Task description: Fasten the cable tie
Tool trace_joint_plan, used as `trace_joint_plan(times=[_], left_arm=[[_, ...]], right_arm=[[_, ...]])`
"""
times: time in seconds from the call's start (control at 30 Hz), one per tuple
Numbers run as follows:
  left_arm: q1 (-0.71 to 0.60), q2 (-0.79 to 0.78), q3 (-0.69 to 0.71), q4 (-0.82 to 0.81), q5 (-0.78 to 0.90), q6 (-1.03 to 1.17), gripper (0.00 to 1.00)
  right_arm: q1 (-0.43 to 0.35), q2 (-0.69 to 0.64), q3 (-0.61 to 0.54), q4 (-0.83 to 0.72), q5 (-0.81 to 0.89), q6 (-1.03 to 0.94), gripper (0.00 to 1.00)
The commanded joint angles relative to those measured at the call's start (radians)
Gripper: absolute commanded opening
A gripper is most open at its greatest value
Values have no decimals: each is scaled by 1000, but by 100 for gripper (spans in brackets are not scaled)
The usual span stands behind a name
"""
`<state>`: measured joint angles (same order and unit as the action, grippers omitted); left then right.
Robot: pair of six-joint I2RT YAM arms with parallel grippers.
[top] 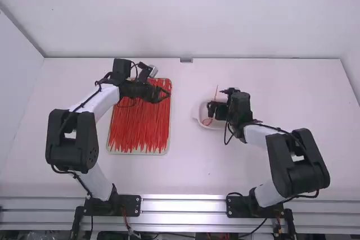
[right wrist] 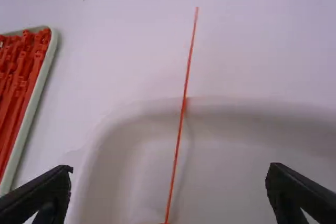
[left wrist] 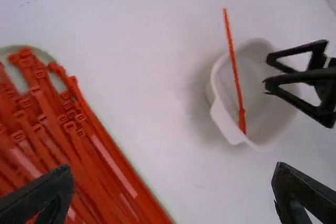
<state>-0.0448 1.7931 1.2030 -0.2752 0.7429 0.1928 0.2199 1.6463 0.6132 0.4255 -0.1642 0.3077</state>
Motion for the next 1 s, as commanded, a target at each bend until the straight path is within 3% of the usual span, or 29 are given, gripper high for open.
trace_joint_plan(times=[0.0, 0.37, 0.53, 0.97], left_arm=[[-1, -20, -11, -9, -73, -24, 99], [-1, -163, -13, -112, -282, -73, 99], [-1, -246, -13, -186, -289, -70, 99], [-4, -349, -13, -257, -292, -69, 99]], right_arm=[[-15, -40, -5, -16, 8, -22, 99], [-19, -249, -6, -193, 12, -69, 99], [-12, -357, -6, -276, 14, -70, 99], [101, -533, -6, -383, 154, -70, 99]])
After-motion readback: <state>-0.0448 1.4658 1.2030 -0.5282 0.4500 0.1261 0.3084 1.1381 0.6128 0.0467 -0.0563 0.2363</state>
